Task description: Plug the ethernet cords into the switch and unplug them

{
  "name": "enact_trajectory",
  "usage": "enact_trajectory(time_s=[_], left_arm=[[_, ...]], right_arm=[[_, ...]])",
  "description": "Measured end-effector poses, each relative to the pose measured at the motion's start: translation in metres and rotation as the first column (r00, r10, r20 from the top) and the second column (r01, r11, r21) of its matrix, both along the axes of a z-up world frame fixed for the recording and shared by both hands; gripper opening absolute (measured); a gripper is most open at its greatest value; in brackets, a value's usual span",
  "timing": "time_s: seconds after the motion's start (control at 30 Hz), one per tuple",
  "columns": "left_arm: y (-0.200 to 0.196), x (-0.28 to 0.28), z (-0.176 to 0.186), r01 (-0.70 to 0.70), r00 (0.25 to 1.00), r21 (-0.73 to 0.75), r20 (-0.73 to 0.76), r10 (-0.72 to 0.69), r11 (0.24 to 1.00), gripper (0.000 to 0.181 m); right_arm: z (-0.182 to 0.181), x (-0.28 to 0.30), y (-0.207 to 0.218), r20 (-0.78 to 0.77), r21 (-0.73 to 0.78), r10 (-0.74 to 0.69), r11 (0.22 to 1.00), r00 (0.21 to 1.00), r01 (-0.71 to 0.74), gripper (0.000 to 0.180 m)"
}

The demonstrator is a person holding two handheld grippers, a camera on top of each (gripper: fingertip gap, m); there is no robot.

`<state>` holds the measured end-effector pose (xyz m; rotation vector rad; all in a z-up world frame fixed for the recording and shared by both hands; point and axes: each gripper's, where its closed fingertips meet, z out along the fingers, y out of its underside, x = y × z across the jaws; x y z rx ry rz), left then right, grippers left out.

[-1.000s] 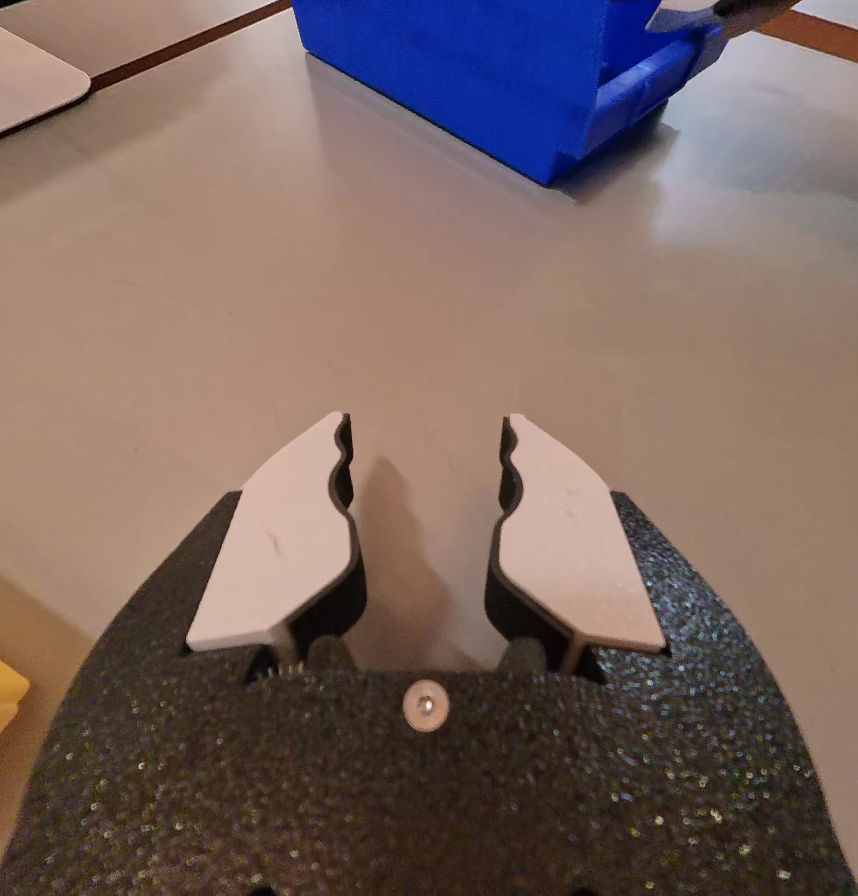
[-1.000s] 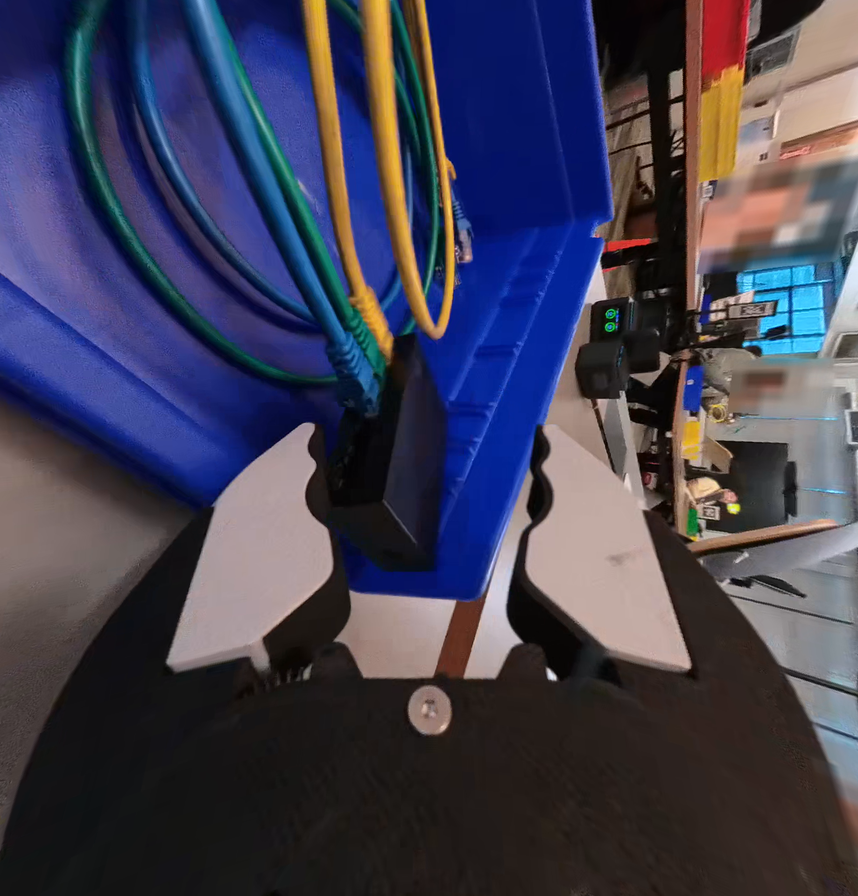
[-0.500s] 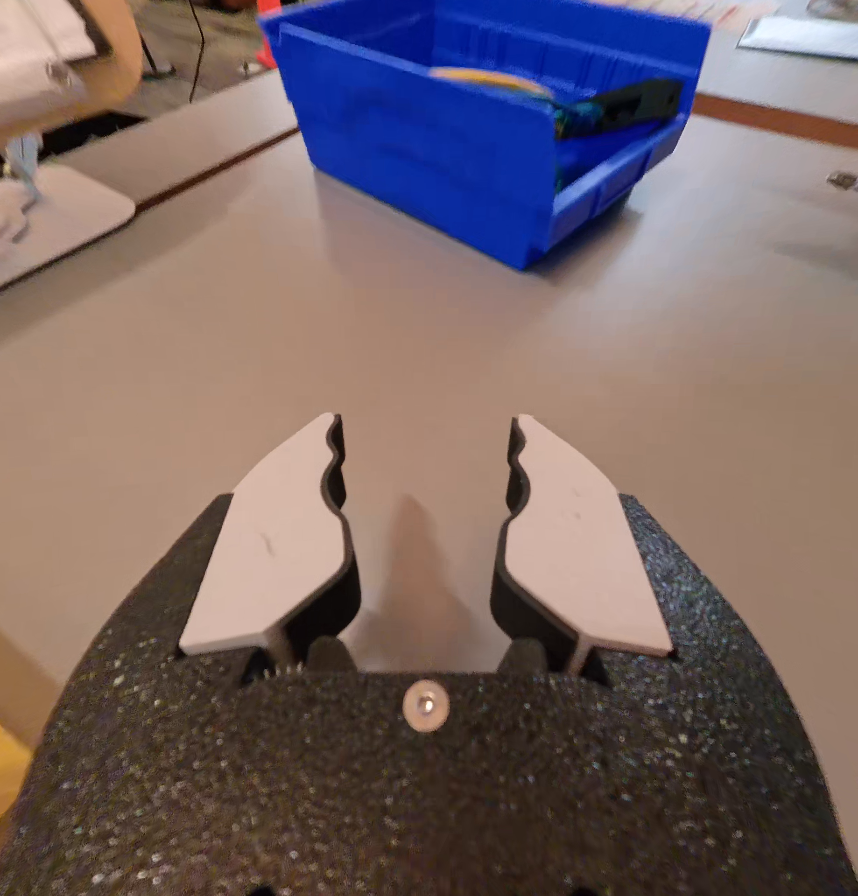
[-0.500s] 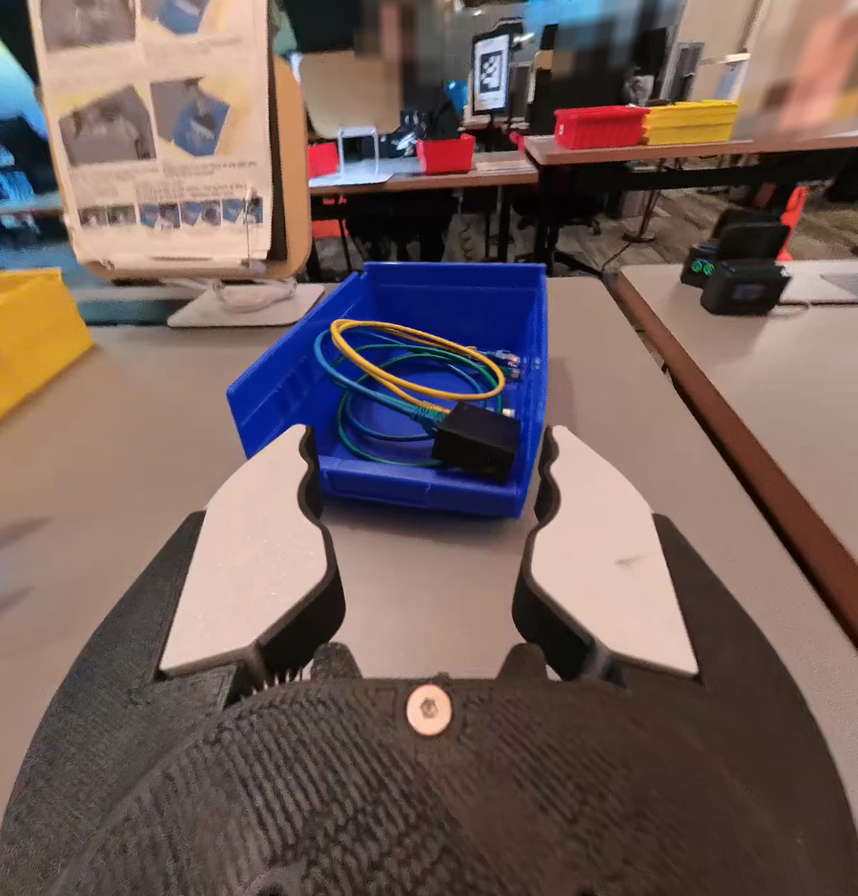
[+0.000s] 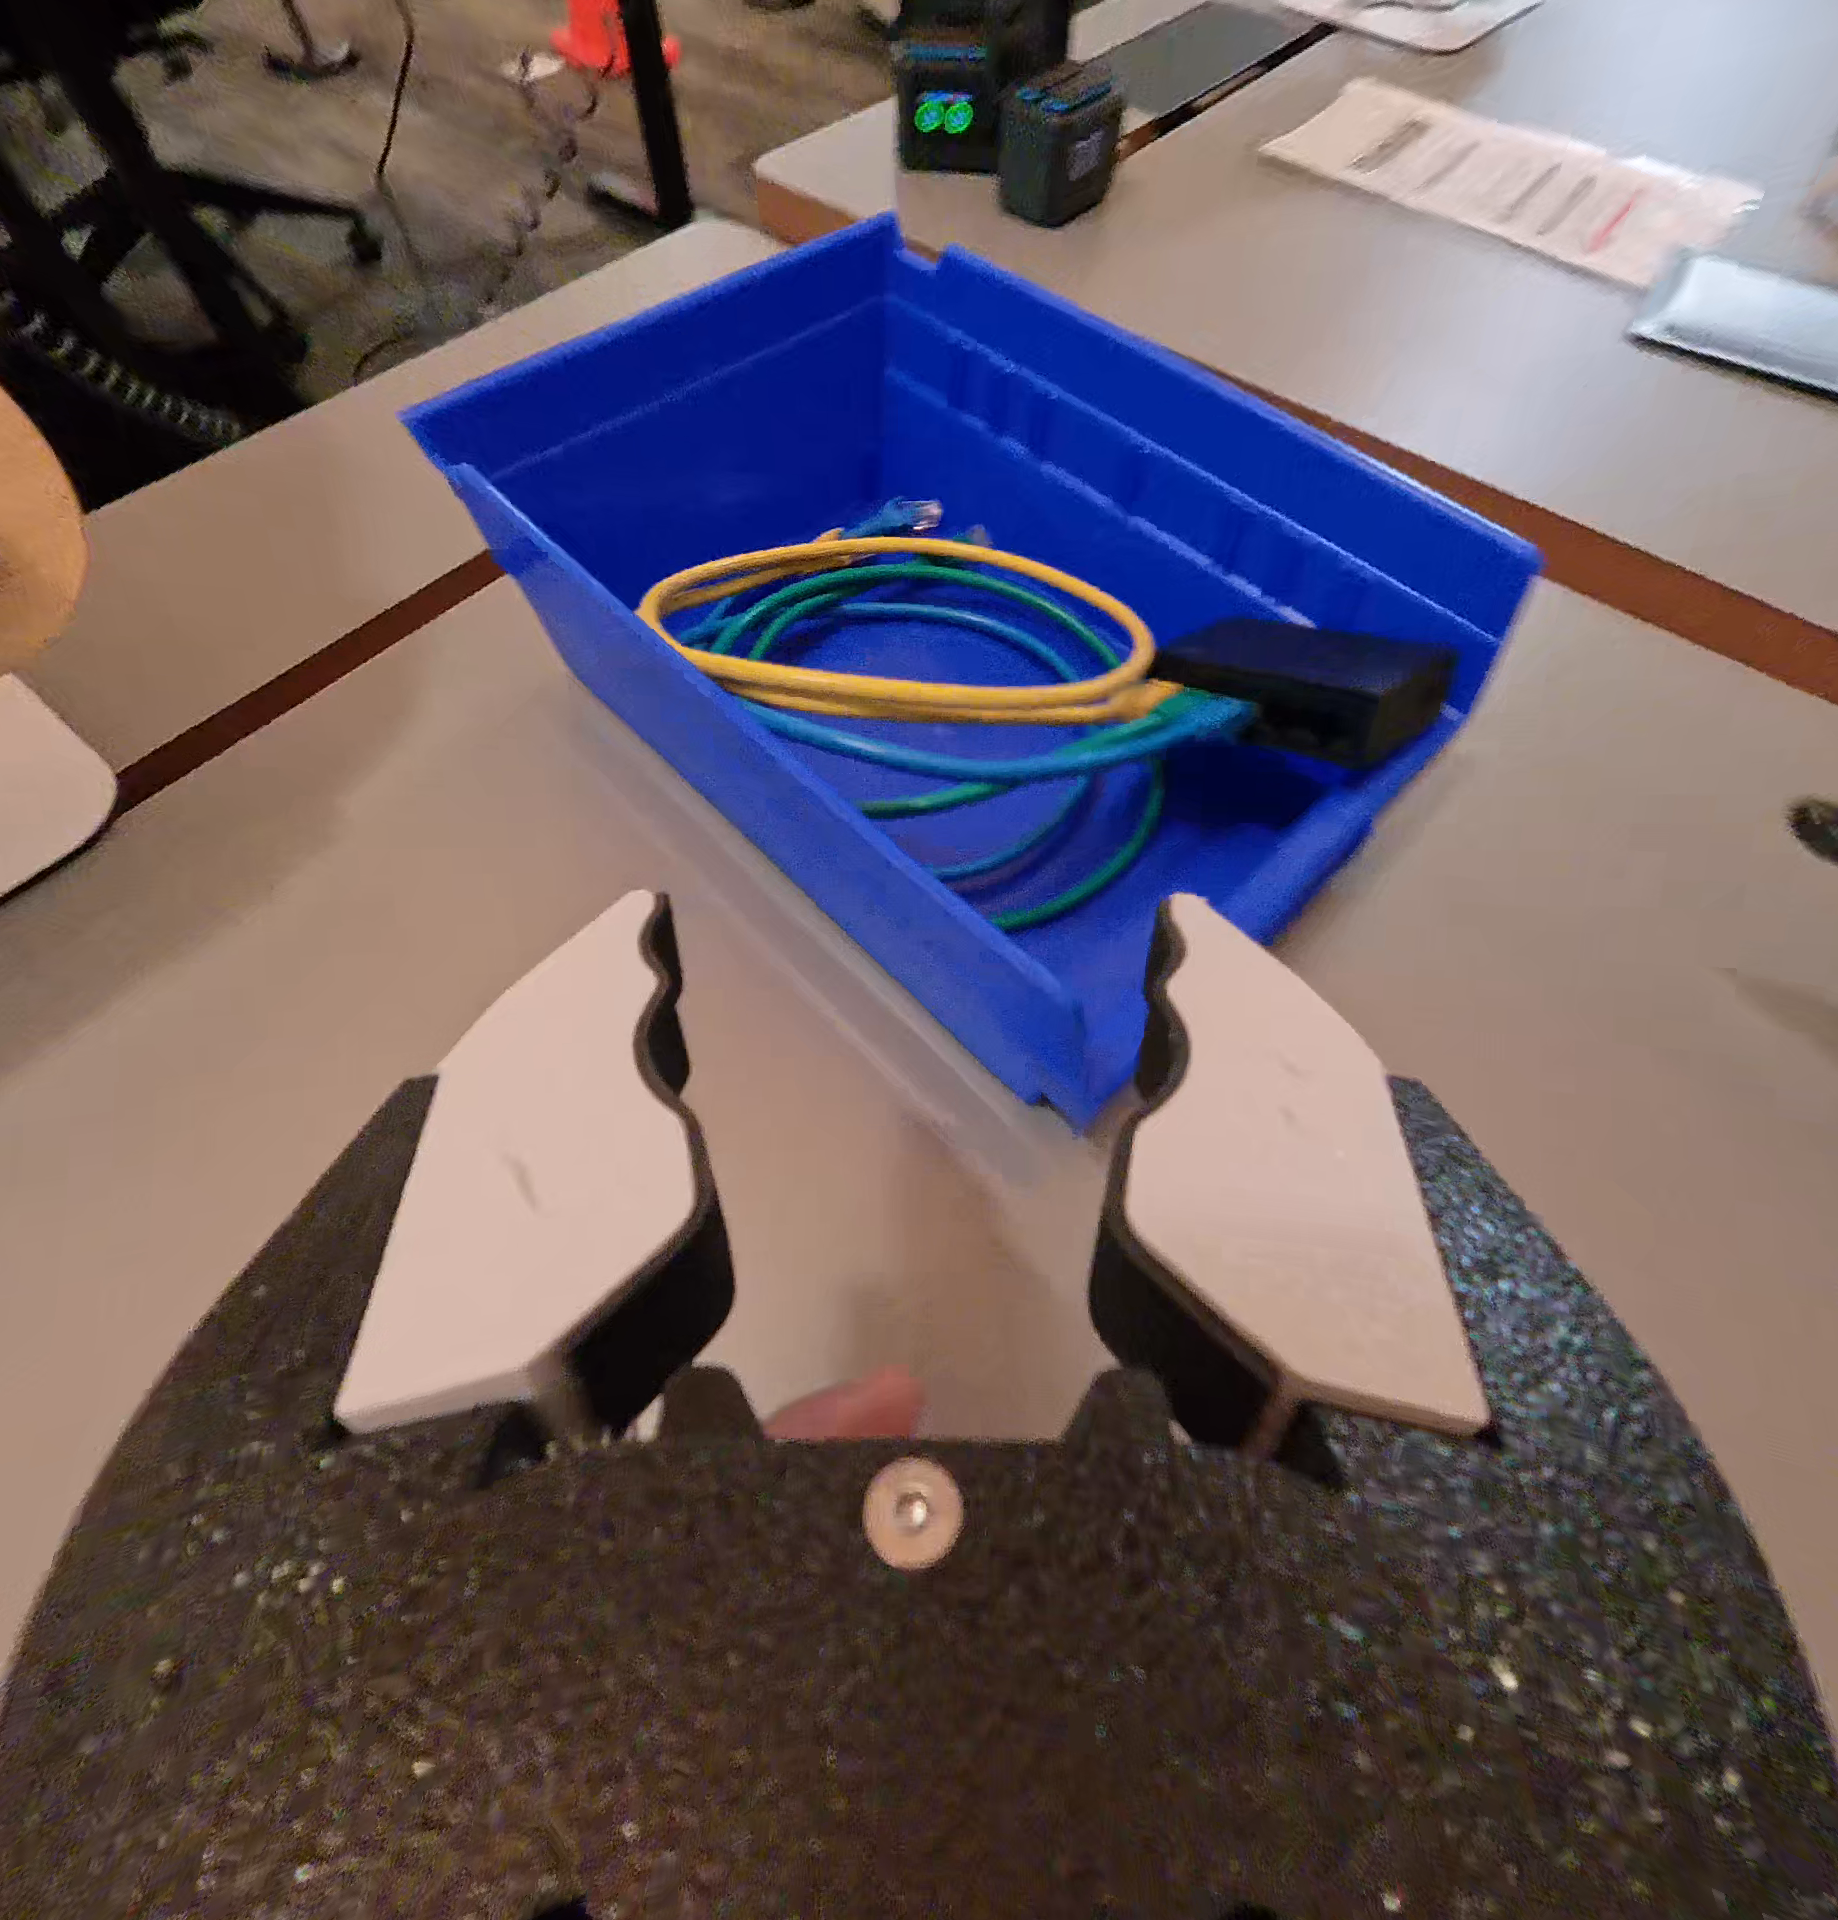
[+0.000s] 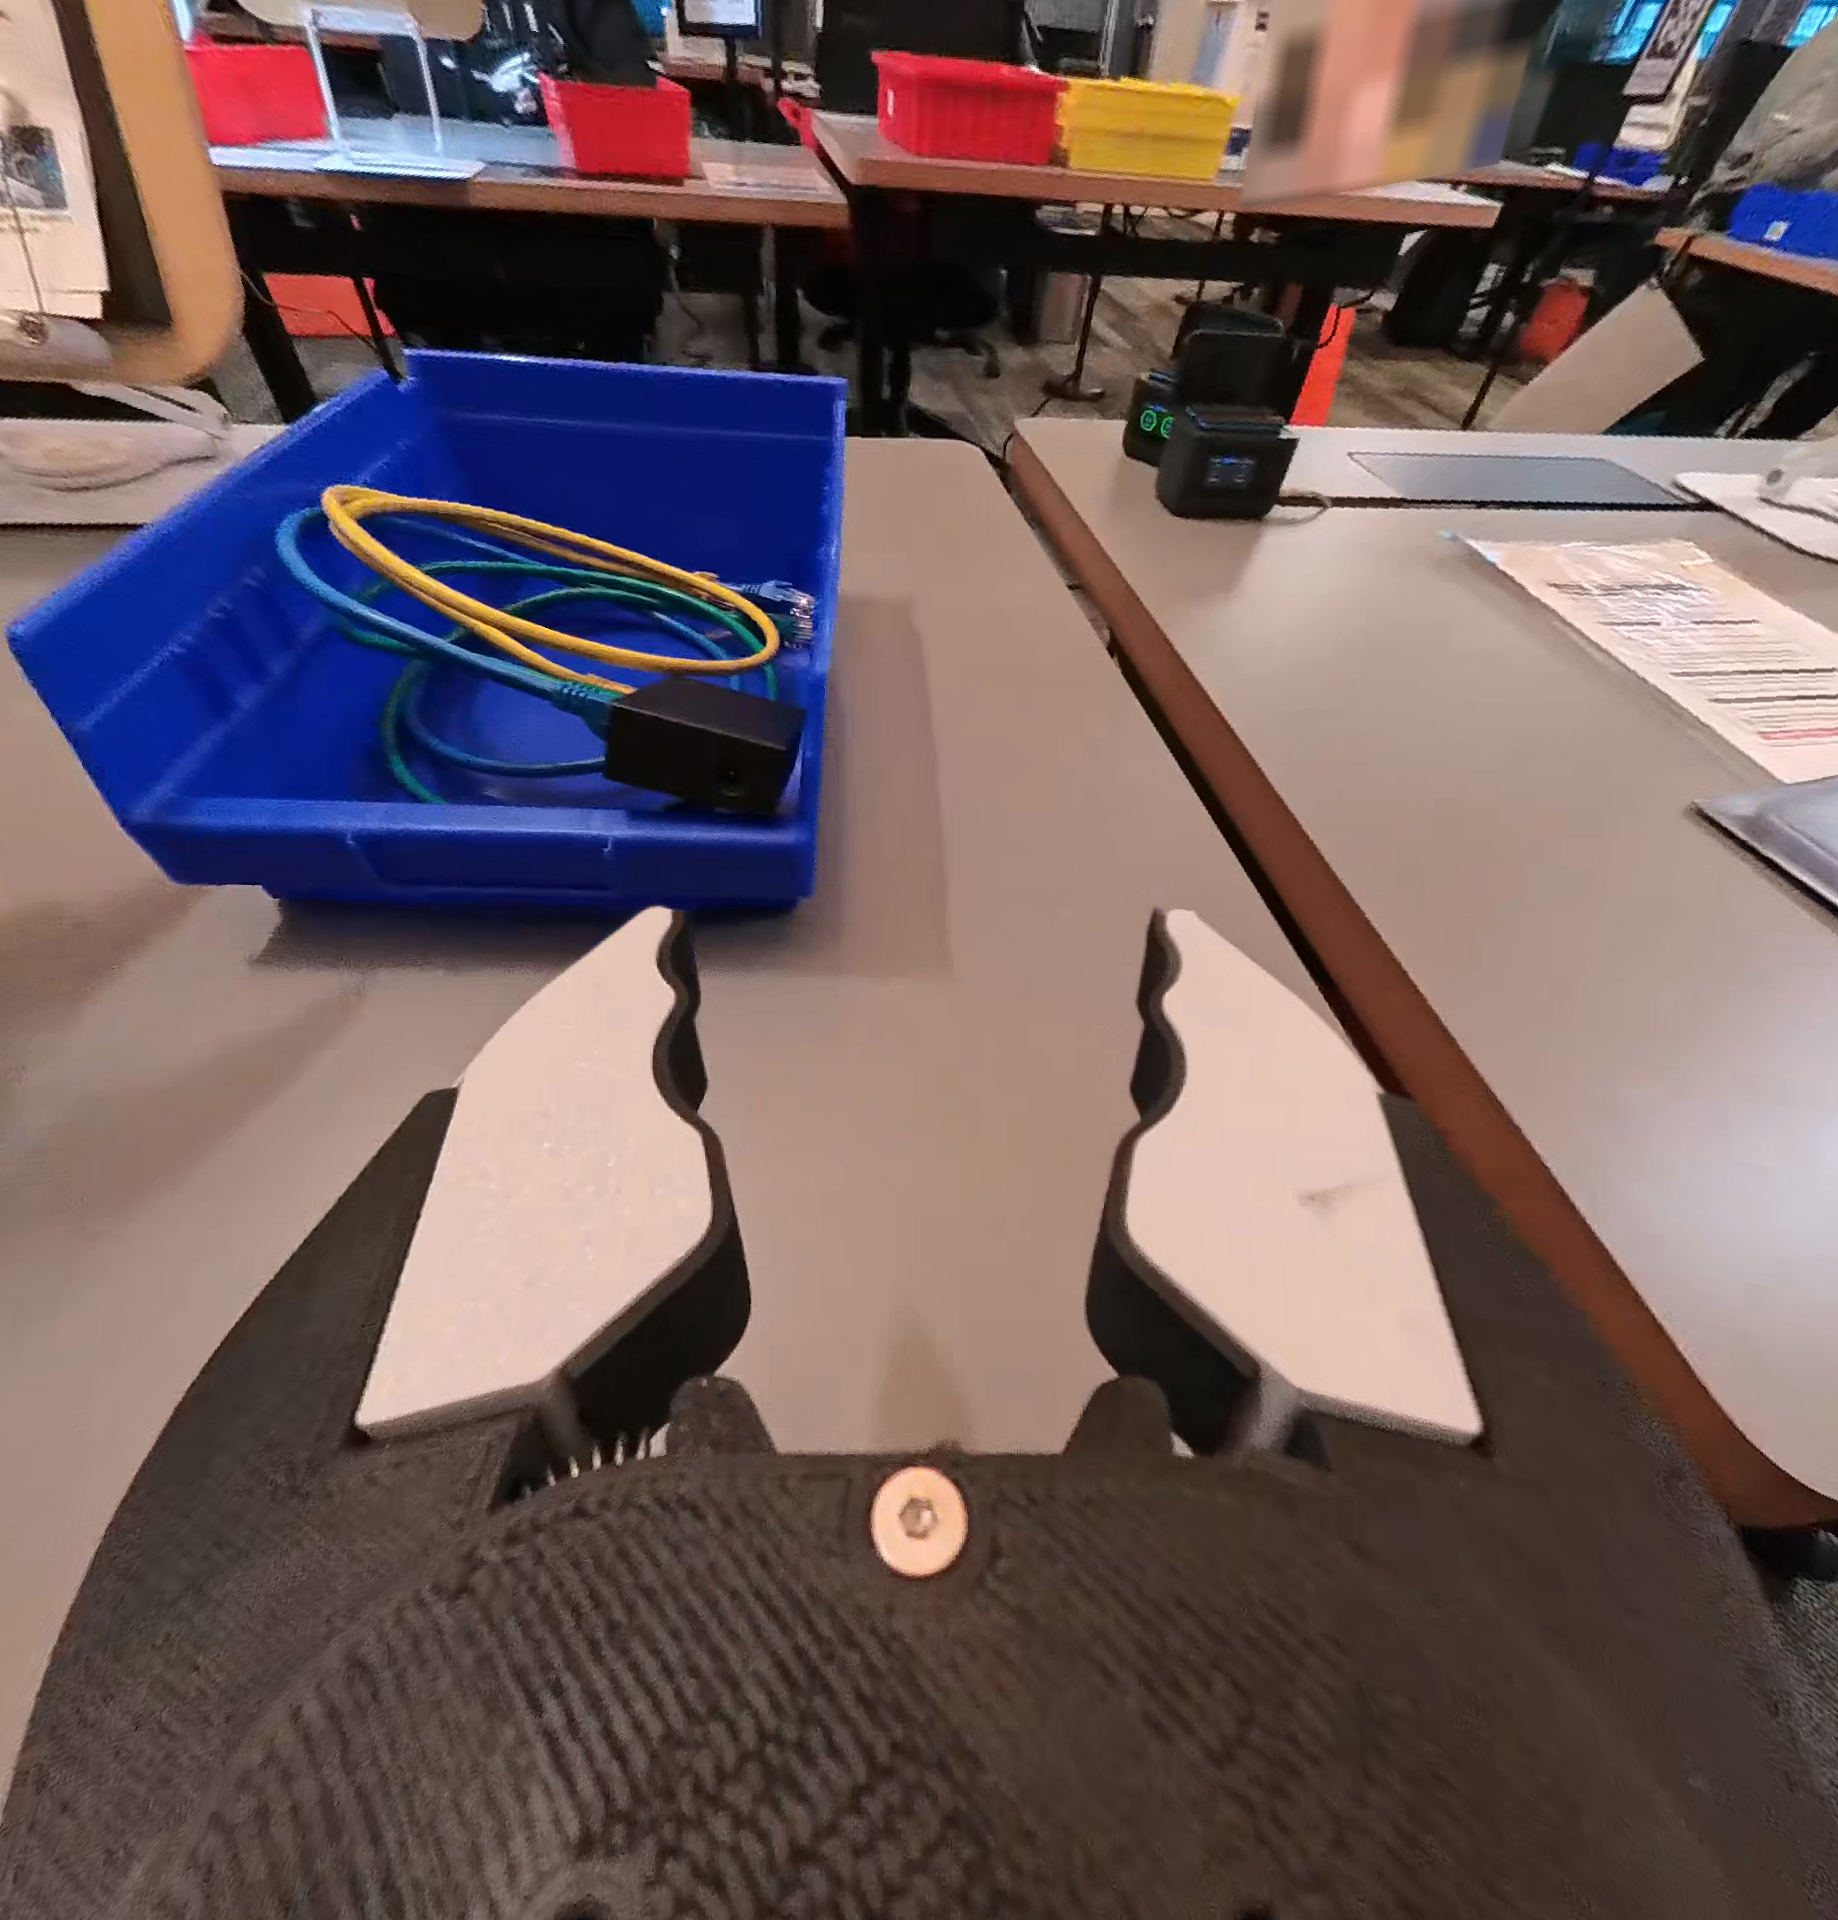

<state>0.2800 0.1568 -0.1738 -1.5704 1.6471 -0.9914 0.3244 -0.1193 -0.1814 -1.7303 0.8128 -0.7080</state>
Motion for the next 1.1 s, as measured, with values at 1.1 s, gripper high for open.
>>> enact_trajectory(time_s=[1.1], left_arm=[[0.035,0.035,-0.079,-0.181,0.936,-0.178,-0.334,0.114,0.967,0.029]], right_arm=[[0.001,0.0,-0.004,-0.012,0.062,0.061,0.996,0.998,-0.06,0.077]])
